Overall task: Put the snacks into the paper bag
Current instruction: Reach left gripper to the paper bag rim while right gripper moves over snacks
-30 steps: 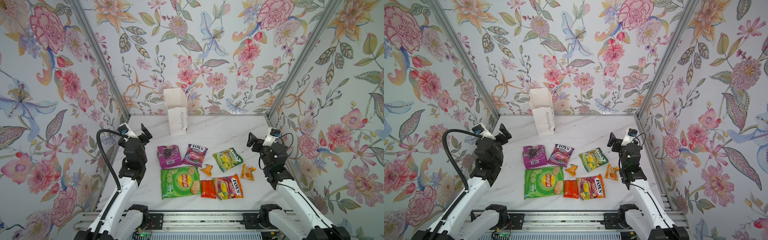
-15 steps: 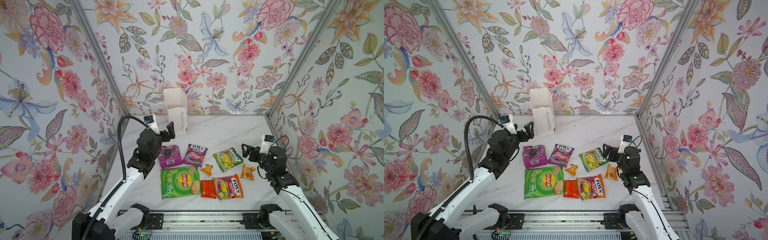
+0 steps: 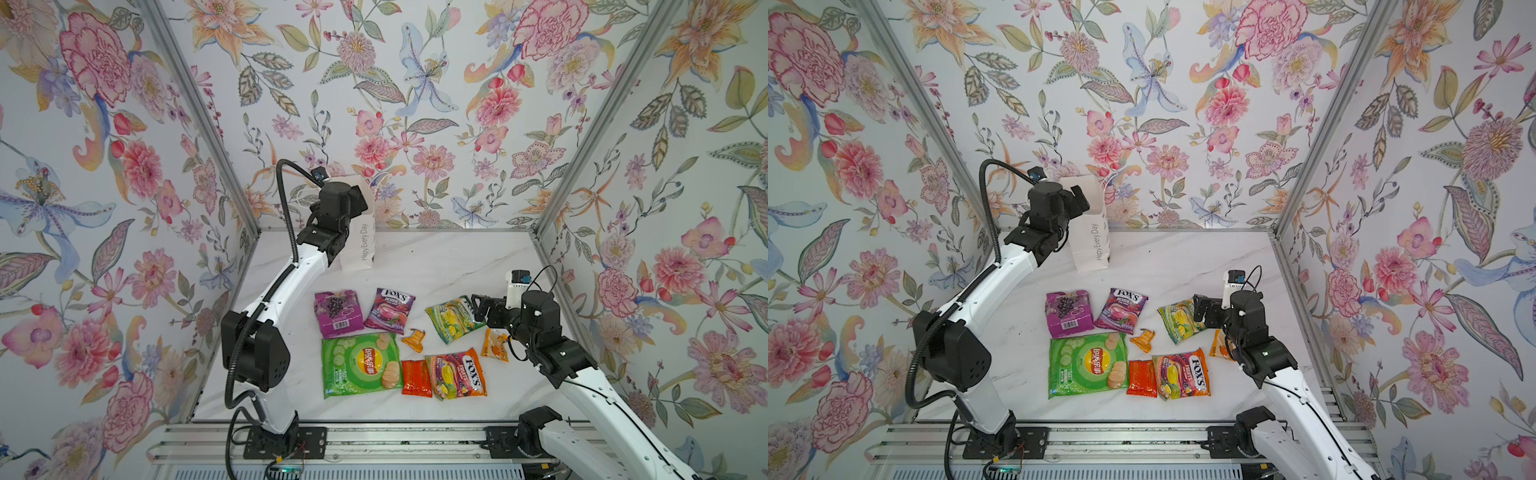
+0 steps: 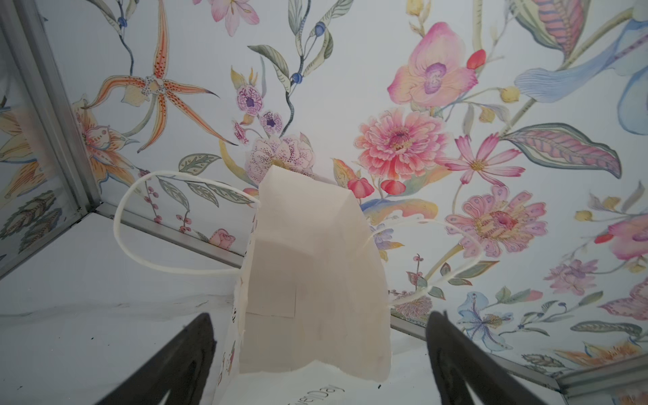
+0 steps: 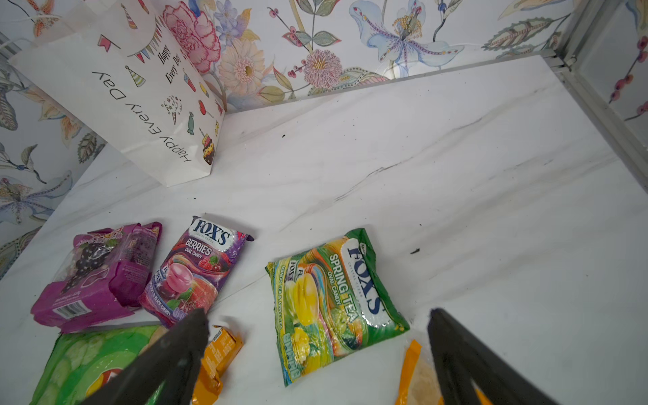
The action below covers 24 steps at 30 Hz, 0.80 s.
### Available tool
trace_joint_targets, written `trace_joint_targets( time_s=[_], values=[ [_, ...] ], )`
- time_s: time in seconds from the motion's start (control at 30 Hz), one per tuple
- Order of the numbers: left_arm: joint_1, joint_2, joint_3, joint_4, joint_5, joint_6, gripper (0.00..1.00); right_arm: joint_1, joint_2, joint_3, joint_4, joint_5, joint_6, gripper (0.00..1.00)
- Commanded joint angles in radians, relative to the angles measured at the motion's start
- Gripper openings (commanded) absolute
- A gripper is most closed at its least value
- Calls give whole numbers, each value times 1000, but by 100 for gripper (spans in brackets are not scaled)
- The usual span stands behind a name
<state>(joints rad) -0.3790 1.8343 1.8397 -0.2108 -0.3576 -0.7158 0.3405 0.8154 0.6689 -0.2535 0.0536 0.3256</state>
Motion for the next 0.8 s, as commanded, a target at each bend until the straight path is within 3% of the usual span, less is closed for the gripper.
trace_joint_targets(
  time_s=[0.0,0.33,0.57,0.77],
  values=[
    [11,90,155,-254,-99,-101,94,6,-13,17,-56,31,-16,99],
    [56,340,564,-559,-108,-144,83,10,4,-12,-28,17,-7,99],
    [62,320,534,-560,-132,-157,83,9,14,-17,-21,8,-4,99],
    [40,269,386,-479,-46,-209,81,10,9,-24,-16,-3,0,99]
  ],
)
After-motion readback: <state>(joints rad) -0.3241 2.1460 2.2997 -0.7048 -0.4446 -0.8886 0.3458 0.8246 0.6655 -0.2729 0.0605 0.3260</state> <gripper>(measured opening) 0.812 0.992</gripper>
